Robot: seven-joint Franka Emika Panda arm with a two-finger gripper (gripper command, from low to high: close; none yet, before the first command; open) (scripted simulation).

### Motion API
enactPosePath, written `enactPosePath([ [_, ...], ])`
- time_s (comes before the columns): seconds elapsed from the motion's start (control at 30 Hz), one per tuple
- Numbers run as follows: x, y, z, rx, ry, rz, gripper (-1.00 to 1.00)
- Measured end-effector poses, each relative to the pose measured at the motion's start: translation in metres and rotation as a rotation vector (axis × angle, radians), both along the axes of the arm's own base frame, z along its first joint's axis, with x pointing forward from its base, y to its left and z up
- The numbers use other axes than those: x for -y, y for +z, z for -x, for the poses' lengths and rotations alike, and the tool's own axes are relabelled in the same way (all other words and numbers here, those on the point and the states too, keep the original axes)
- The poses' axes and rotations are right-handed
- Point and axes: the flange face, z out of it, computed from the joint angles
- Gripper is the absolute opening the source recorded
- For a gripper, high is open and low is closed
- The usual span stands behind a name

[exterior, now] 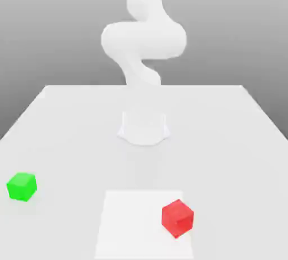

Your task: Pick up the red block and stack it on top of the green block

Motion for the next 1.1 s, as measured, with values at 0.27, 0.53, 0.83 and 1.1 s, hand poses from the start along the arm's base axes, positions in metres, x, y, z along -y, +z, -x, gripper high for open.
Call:
enactPosePath([
  [0.27, -0.029, -0.167, -0.072, -0.258, 0.196, 0.075, 0.00],
  [0.53, -0.058, -0.337, -0.075, -0.505, 0.393, 0.160, 0.00],
  [0.83, -0.069, -0.487, -0.039, -0.688, 0.544, 0.232, 0.00],
  [1.1, -0.069, -0.517, -0.037, -0.691, 0.544, 0.231, -1.00],
])
